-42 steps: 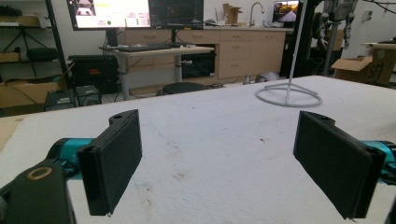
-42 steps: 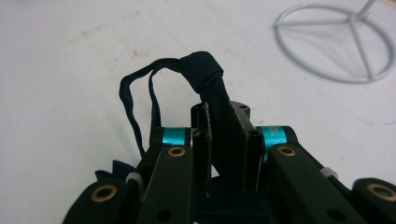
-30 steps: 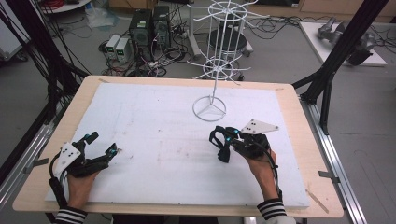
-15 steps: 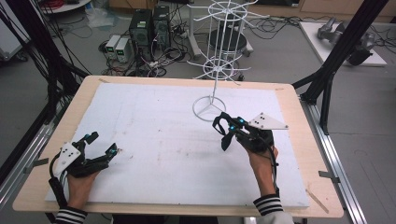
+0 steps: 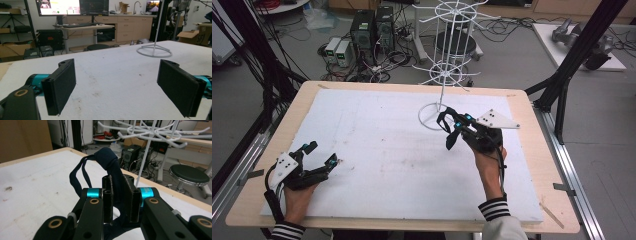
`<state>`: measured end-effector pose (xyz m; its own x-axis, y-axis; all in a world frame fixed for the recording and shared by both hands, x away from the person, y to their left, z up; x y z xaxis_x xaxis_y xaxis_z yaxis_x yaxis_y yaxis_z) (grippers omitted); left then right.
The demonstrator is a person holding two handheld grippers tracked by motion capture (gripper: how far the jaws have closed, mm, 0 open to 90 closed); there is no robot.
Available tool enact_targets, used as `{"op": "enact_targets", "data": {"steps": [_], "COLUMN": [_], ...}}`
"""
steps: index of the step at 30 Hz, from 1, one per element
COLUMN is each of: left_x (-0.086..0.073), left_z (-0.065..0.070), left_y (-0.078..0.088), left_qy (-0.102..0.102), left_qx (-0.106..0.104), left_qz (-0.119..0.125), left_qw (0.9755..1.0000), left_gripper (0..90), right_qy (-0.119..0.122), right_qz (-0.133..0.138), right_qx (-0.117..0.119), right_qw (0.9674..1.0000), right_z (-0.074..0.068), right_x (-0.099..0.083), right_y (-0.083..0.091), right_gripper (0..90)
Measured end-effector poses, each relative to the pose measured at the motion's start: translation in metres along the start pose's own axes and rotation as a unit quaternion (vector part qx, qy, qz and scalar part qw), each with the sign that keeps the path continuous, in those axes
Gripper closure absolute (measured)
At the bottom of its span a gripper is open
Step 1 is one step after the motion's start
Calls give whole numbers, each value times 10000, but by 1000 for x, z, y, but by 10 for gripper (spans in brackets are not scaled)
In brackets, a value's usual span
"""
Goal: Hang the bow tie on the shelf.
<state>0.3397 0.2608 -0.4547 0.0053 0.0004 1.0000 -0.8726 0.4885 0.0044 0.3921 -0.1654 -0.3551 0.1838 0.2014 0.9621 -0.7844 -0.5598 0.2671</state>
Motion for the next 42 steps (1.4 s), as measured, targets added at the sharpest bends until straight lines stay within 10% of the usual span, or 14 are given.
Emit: {"op": "enact_targets", "data": {"steps": [42], "left_x": [0], "left_z": [0], "left_y": [0], "left_qy": [33], "left_qx": [-25], "left_qz": [-13], "left_qw": [10000], "left_gripper": [158], "right_qy": [130], "right_qz": [98], "right_qx": [-484], "right_qw": [9987], "right_z": [19], "right_x": [53], "right_y": [-45], "right_gripper": [794]}}
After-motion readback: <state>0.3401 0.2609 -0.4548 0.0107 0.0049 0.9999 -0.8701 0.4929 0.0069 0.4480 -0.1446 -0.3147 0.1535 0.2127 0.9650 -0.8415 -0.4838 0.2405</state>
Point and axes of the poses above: each handheld gripper's, and its own axes: y roughly backward along the jaws, x roughly out of its top, z roughly to its right, the point moved 8 cm from there along -y, roughly forward along the jaws
